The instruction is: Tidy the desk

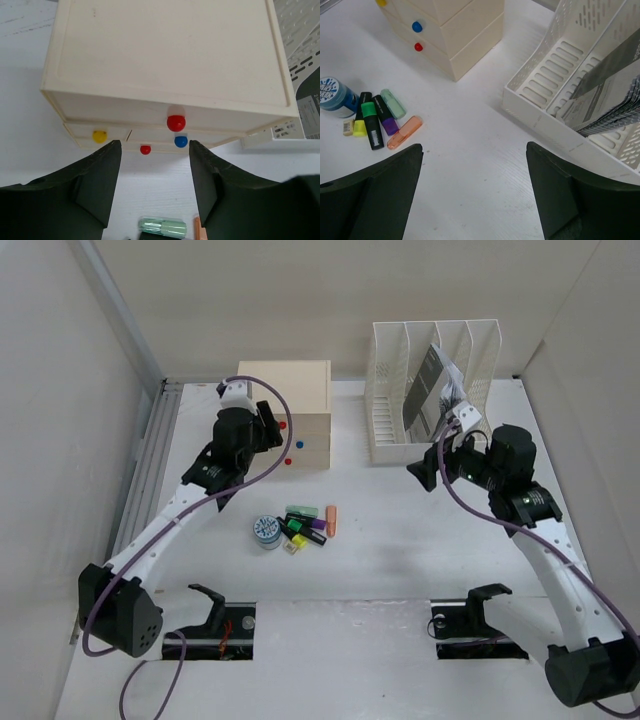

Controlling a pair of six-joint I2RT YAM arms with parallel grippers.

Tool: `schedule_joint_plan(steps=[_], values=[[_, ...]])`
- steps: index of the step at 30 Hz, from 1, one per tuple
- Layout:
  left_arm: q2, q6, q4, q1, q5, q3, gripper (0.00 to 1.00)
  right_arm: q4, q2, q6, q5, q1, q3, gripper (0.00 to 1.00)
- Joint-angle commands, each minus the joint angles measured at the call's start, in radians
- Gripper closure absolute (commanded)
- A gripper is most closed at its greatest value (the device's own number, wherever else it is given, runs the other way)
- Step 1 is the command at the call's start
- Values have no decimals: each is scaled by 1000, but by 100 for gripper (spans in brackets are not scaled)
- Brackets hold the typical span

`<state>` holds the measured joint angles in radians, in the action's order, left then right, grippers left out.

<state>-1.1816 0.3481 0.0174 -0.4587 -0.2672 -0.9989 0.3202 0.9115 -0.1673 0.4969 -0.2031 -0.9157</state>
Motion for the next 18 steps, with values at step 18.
schedule_joint_plan(steps=[18], values=[[-107, -47, -51, 37, 192, -90, 49, 5, 7, 46, -32, 7, -49, 11]])
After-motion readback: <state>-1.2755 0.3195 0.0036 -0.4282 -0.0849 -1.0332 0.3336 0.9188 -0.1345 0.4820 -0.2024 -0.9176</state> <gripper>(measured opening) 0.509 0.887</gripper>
